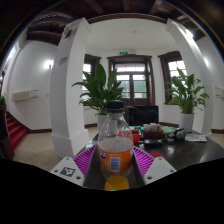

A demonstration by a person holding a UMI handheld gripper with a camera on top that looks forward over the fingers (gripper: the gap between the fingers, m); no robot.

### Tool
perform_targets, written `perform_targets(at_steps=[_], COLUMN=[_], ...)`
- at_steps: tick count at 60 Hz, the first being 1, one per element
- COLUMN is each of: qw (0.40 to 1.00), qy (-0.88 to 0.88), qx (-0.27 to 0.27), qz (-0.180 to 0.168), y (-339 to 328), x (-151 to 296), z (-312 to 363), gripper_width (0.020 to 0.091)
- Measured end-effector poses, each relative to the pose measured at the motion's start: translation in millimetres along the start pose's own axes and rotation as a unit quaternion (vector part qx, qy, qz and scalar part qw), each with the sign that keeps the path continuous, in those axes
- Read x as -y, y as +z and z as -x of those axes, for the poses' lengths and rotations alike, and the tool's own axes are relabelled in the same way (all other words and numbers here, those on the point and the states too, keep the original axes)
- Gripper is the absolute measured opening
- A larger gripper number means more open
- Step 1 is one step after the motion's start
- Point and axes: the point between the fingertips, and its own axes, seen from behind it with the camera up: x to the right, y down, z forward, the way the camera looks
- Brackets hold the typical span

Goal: Pour water

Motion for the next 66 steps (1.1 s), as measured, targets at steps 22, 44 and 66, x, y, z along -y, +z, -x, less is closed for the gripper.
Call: perform_targets(at_steps=[22,44,66], qw=[1.0,0.958,0.753], qy=[-0.02,-0.284,-0.648], qx=[0.008,-0.011,-0.033], qz=[-0.004,0.045,0.112], y=[3,29,121], x=[2,20,33], z=[1,-84,-160], gripper_width=[0.0327,0.0329,0.0325])
